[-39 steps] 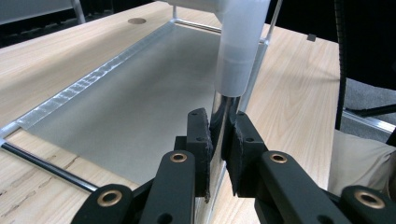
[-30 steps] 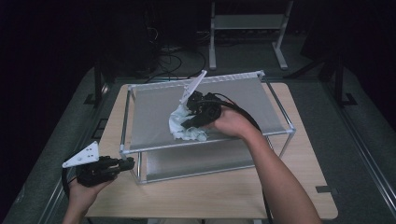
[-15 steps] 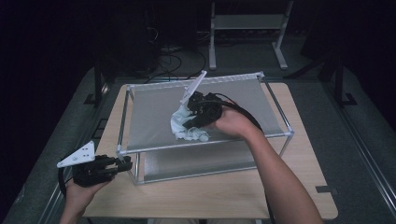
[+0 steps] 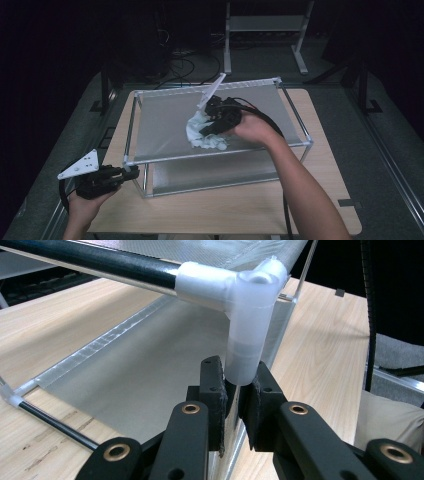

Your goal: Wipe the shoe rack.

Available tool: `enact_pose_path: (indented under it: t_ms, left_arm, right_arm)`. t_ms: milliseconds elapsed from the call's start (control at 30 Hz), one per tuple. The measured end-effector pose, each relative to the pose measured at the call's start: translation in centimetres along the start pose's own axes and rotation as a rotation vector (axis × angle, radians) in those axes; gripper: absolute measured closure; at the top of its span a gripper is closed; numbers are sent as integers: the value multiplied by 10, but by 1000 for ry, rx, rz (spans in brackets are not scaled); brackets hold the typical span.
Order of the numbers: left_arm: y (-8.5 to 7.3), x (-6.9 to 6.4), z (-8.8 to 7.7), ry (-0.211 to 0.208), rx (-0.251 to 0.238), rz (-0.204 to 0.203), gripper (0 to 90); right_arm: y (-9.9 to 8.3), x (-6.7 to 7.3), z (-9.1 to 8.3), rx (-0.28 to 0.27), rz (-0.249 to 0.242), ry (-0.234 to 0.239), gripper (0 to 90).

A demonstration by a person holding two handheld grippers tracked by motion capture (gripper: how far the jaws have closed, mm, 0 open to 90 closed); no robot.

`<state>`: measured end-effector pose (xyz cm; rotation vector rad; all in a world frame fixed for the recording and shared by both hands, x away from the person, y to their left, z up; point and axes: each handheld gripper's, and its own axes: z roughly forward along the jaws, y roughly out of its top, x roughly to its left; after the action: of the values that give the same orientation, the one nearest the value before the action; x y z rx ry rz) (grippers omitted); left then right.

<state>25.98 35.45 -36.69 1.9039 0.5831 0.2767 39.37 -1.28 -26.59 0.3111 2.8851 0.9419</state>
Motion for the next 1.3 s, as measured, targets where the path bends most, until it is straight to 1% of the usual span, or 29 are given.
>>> enact_pose_path:
  t_ms: [33, 133, 167, 200, 233, 300, 367, 400, 467, 567, 600, 633, 667, 733, 800, 900, 933, 967, 1033, 1067, 1100, 1133, 1167, 1200, 1300]
  left_arm:
    - [0, 0, 1, -4, 1, 4, 799]
    - [1, -1, 1, -4, 4, 7, 799]
    - [0, 0, 1, -7, 0, 2, 799]
    - [0, 0, 1, -5, 0, 4, 799]
    - [0, 0, 1, -3, 2, 4, 799]
    - [0, 0, 1, -4, 3, 4, 799]
    - [1, 0, 1, -6, 5, 6, 800]
    - [1, 0, 1, -6, 5, 6, 800]
    - [0, 0, 1, -3, 4, 8, 800]
    - [1, -1, 1, 1, 7, 12, 801]
    - [1, -1, 1, 1, 7, 12, 802]
    - [1, -2, 1, 10, 13, 17, 803]
    - [2, -2, 1, 12, 15, 21, 804]
    - [2, -2, 0, 9, 14, 14, 803]
    - [2, -2, 1, 15, 16, 17, 804]
    - [3, -2, 1, 11, 22, 19, 804]
    - [3, -2, 1, 11, 22, 19, 804]
    - [4, -1, 0, 5, 32, 23, 804]
    - [5, -1, 1, 8, 42, 27, 804]
    - [5, -1, 1, 8, 42, 27, 803]
    - [6, -1, 0, 7, 49, 25, 802]
    - [6, -1, 0, 7, 49, 25, 800]
    - [7, -2, 0, 15, 63, 32, 802]
    - [8, -2, -1, 19, 69, 36, 803]
    - [8, -2, -3, 11, 90, 33, 796]
  right_arm:
    - [-4, -1, -3, -5, 15, -1, 782]
    - [-5, 2, -3, -2, 10, -11, 783]
    - [2, 6, 2, -22, 1, 16, 782]
    - [6, 9, 5, -20, -15, 26, 782]
    - [10, 12, 8, -17, -30, 29, 782]
    - [12, 12, 8, -16, -38, 35, 781]
    - [6, 9, 3, -4, -40, 35, 781]
    - [0, 6, -1, -3, -29, 32, 781]
    - [-16, 0, -12, 2, 3, 10, 781]
    - [-35, -4, -26, -7, 51, -12, 781]
    - [-35, -4, -26, -7, 51, -12, 781]
    - [-38, -1, -28, -15, 40, -22, 781]
    - [-37, 2, -27, -13, 35, -26, 781]
    - [-37, 7, -27, -17, 19, -16, 781]
    - [-43, 5, -32, -16, 28, -6, 781]
    - [-53, 2, -40, -14, 56, -20, 781]
    - [-53, 2, -40, -14, 56, -20, 781]
    - [-49, 5, -38, 0, 35, -32, 781]
    - [-43, 6, -34, 0, 22, -26, 781]
    - [-43, 6, -34, 0, 22, -26, 781]
    - [-34, 7, -27, 3, 9, -23, 781]
    - [-34, 7, -27, 3, 9, -23, 781]
    - [-26, 10, -22, 1, -9, -17, 781]
    - [-24, 10, -20, 2, -17, -15, 781]
    - [-27, 8, -21, -1, -6, -9, 781]
